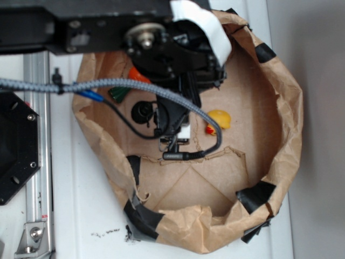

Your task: Grab the yellow duck.

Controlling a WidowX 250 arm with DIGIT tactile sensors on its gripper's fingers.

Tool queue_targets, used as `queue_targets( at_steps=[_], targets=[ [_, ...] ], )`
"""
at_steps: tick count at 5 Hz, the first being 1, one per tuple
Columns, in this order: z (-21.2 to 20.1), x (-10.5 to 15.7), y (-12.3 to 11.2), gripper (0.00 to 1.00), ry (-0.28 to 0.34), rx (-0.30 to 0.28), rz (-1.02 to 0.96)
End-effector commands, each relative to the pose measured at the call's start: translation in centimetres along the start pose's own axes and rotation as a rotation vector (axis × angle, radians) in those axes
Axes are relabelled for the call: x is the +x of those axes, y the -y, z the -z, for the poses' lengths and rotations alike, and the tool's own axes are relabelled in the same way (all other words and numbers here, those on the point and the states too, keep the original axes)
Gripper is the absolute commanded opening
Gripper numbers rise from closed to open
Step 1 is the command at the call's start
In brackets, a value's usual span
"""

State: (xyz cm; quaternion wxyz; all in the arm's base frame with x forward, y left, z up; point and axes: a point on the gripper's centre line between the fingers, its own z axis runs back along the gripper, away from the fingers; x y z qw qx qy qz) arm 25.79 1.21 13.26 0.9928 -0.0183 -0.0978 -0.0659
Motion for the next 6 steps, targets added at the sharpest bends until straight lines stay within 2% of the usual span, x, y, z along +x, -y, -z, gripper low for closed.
queue_targets(
  at_steps=[1,2,3,4,6],
  targets=[
    [1.6,1.5,-1.3,1.0,0.057,0.055,-0.027],
    [4.2,2.3,-1.9,1.0,0.012,0.063,-0.007],
    [5.7,2.7,-2.6,1.0,-0.003,0.066,0.005],
    [6.7,3.1,-3.1,1.0,-0.001,0.064,-0.01],
    [7.6,3.8,-3.4,1.0,0.018,0.097,-0.049]
  ],
)
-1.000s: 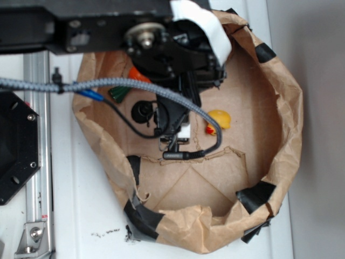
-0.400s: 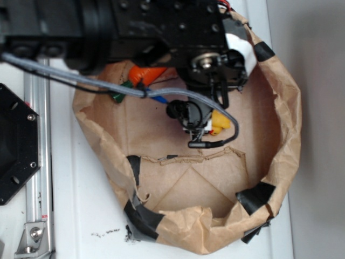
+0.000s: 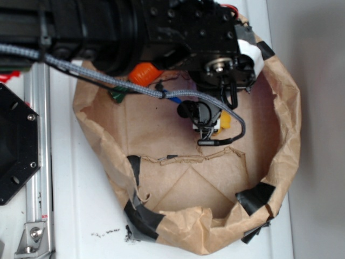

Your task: Grab the yellow duck.

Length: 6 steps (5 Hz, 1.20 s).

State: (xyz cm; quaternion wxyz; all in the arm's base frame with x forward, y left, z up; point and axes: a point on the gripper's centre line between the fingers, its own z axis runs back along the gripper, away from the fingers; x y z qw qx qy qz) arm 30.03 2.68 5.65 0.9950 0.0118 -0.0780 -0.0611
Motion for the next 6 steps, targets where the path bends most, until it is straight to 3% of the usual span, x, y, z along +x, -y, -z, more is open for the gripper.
queue_targets(
  at_steps=[1,4,5,6],
  targets=[
    [-0.5,1.6,-1.1,1.0,0.069,0.031,-0.055],
    [2.0,2.8,0.0,1.0,0.057,-0.012,-0.055],
    [3.3,2.7,0.5,1.0,0.02,0.014,-0.025],
    [3.7,1.8,2.3,1.0,-0.013,0.0,0.035]
  ],
)
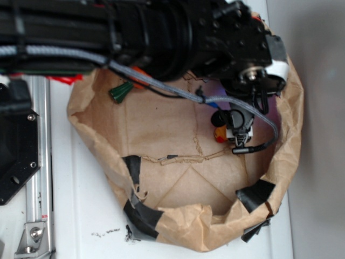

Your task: Grab the yellow duck.

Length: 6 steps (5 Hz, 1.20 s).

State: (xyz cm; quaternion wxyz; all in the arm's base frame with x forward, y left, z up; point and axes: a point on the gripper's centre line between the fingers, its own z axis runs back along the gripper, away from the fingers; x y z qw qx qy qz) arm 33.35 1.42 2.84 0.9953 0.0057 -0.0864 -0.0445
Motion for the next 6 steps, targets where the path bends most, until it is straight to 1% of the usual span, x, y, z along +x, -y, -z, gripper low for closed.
queue_targets(
  at_steps=[1,2,3,4,5,6],
  targets=[
    [-0.2,-2.3,3.2,1.0,-0.041,-0.027,0.116],
    [-1.3,-4.3,5.8,1.0,-0.045,-0.053,0.175],
    [-1.5,-5.4,6.8,1.0,-0.056,-0.071,0.206],
    [-1.2,-5.5,7.1,1.0,-0.07,-0.062,0.233],
    [-1.3,-5.5,7.0,1.0,-0.067,-0.059,0.231],
    [-1.9,-5.4,6.3,1.0,-0.064,-0.078,0.201]
  ],
)
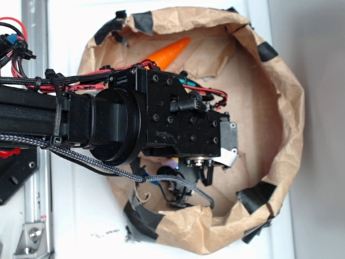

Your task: Grab the yellow duck.

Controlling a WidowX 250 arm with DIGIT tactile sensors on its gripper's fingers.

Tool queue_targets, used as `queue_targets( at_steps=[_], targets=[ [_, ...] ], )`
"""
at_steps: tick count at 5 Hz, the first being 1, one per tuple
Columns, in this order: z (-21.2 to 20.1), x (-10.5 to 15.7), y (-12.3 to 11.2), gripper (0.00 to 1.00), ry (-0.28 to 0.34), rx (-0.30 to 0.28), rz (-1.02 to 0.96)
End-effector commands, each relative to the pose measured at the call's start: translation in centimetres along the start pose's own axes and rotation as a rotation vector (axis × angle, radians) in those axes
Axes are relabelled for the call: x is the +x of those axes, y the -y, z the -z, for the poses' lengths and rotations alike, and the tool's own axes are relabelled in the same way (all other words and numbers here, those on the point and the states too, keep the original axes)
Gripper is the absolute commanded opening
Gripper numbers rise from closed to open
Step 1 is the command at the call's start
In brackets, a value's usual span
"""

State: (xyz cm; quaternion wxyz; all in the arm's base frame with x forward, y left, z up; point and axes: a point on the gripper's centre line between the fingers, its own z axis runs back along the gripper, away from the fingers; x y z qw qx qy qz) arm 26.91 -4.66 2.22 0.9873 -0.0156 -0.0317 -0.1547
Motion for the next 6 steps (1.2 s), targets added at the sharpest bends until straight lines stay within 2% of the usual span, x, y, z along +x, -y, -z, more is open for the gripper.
queue_targets(
  at_steps=[1,2,3,4,5,6],
  targets=[
    [-1.8,0.1,-0.8,0.0,0.043,-0.007,-0.03],
    [-2.6,0.2,-0.9,0.0,0.056,-0.002,-0.03],
    [-5.8,1.4,-2.0,0.0,0.1,0.06,-0.038],
    [-10.9,2.7,-3.8,0.0,0.2,0.089,-0.097],
    [-15.2,3.1,-4.7,0.0,0.181,0.097,-0.138],
    [-14.6,2.1,-4.5,0.0,0.112,0.045,-0.158]
  ],
)
